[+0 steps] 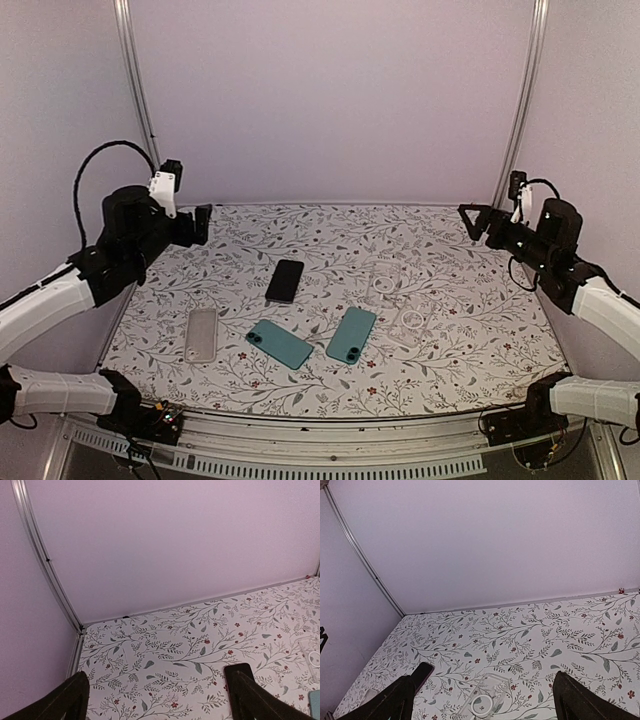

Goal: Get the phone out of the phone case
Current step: Reset both arms

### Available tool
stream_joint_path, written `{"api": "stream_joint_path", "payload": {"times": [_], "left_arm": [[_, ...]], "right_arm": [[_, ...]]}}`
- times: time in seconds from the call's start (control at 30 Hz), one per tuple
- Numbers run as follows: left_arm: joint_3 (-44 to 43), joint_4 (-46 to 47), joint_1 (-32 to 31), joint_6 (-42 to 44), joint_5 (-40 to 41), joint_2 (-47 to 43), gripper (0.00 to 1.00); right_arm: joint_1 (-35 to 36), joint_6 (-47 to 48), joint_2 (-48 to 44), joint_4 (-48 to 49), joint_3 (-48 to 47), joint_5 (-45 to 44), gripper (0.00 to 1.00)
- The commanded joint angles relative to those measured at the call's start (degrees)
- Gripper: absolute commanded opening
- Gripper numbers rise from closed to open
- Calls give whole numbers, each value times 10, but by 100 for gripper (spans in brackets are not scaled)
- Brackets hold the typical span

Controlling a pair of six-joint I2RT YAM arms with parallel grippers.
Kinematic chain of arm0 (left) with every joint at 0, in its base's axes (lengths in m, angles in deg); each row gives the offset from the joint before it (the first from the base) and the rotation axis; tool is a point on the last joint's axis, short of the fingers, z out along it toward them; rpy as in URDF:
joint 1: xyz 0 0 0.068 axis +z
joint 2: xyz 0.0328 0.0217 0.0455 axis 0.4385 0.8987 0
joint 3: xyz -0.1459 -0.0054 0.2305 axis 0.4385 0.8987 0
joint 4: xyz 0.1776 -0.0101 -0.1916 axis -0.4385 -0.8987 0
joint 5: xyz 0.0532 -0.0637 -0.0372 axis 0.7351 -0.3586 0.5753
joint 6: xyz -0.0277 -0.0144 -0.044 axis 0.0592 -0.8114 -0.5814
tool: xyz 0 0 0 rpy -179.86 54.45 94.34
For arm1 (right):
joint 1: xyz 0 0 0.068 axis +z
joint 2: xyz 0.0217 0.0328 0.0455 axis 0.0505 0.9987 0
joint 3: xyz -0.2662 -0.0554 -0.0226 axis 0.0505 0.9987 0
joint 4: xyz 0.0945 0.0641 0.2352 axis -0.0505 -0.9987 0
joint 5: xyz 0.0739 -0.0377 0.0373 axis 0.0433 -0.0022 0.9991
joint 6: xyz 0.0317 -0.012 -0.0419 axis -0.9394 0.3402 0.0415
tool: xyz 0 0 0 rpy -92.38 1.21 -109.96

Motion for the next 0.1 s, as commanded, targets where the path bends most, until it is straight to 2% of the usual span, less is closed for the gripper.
{"api": "stream_joint_path", "payload": {"times": [0.0, 0.07], "left_arm": [[2, -3, 3, -4, 5, -10, 99], [3, -3, 3, -4, 7, -12, 99]], "right_arm": [[-1, -9, -13, 32, 13, -31, 99], [-1, -1, -9, 28, 9, -35, 99]]}}
